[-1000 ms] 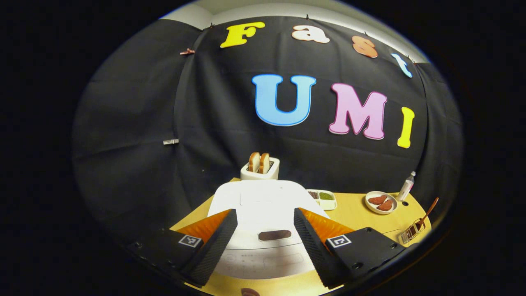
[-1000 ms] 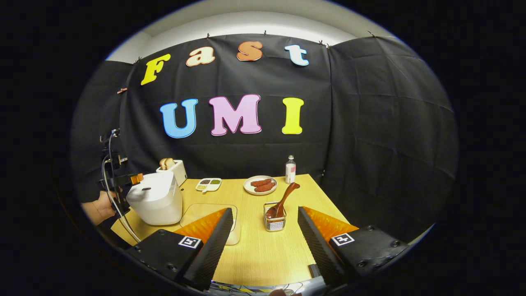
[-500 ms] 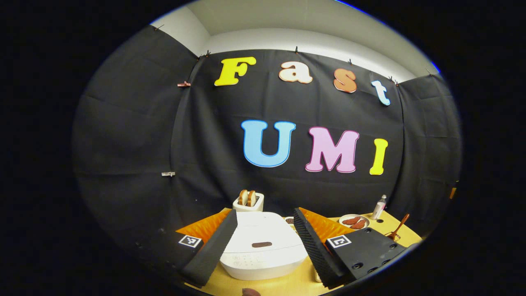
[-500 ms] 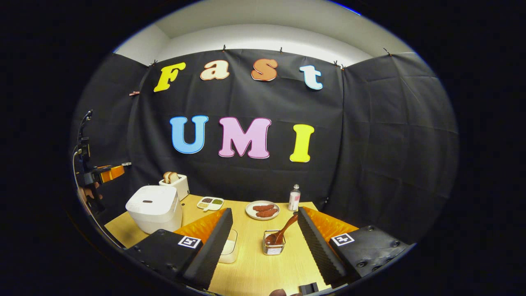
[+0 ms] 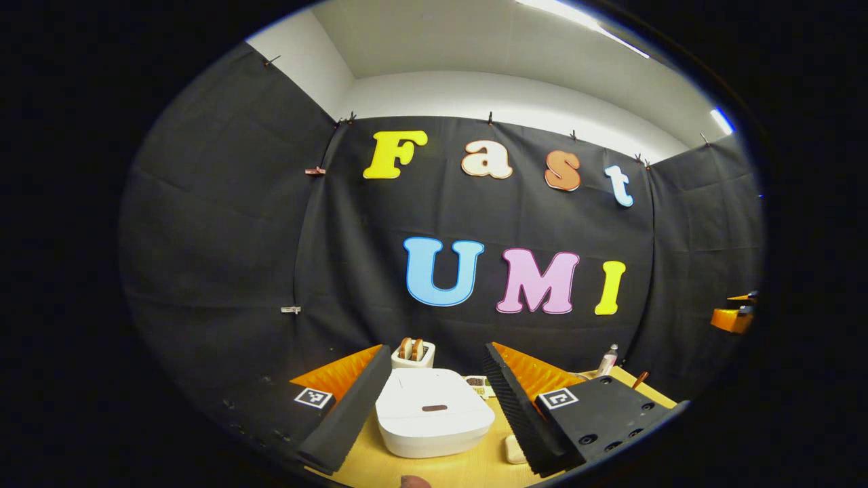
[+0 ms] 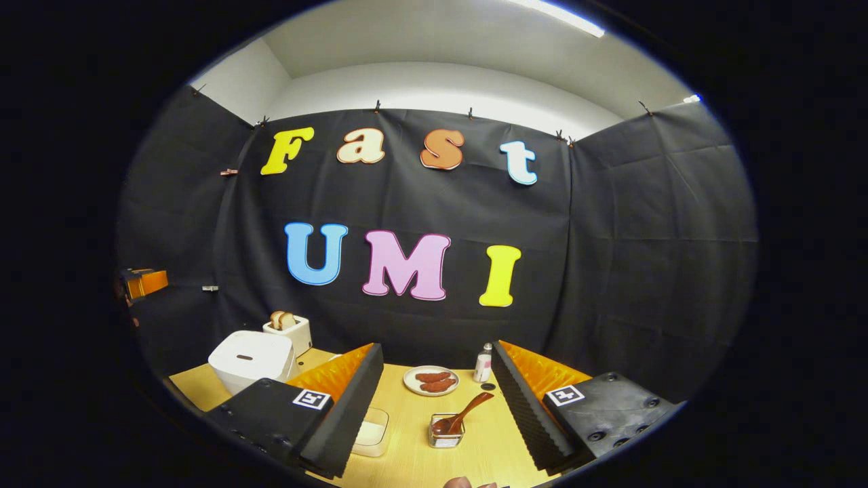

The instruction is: Close the left gripper, press the button to open the rice cooker; take a wooden spoon from the chopstick holder with the right hand, scoop a spoonful of rice and pour it into the rice cooker, then put the wooden spoon back into the chopstick holder.

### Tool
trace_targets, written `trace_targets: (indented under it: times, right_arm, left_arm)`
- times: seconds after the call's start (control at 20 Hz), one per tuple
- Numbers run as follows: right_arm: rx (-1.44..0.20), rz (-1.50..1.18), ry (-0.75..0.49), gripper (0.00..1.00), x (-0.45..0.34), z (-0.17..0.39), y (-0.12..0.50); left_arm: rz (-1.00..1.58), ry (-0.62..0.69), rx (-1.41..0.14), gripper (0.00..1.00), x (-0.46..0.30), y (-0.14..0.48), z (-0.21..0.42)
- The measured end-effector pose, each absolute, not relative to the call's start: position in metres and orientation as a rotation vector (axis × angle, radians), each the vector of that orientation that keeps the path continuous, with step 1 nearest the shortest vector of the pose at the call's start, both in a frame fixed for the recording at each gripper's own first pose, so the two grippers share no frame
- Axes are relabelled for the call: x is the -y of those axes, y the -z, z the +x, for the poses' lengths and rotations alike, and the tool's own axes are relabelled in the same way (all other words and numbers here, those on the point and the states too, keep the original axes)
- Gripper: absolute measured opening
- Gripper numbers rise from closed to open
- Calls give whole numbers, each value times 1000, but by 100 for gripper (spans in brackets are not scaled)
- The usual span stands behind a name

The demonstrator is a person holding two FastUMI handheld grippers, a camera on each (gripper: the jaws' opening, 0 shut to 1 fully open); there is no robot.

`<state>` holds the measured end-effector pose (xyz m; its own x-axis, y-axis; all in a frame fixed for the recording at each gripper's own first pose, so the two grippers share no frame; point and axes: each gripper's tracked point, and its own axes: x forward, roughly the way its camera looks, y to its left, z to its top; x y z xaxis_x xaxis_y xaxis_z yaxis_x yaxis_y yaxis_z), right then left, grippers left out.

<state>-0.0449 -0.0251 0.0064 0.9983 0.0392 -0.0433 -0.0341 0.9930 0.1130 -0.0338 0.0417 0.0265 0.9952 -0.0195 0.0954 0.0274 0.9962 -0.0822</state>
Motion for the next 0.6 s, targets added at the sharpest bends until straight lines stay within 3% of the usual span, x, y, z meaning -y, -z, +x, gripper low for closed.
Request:
trace_targets:
  times: [0.15,0.2,0.6]
  right_arm:
    - [-28,122,-30,96,27,-44,-14]
    - [-25,128,-29,100,28,-44,-15]
    - [-29,131,-25,99,31,-45,-15]
  left_arm:
    - [-81,15,81,95,-44,-30,-50]
    - [-81,15,87,95,-44,-33,-53]
    - [-61,8,63,95,-45,-33,-59]
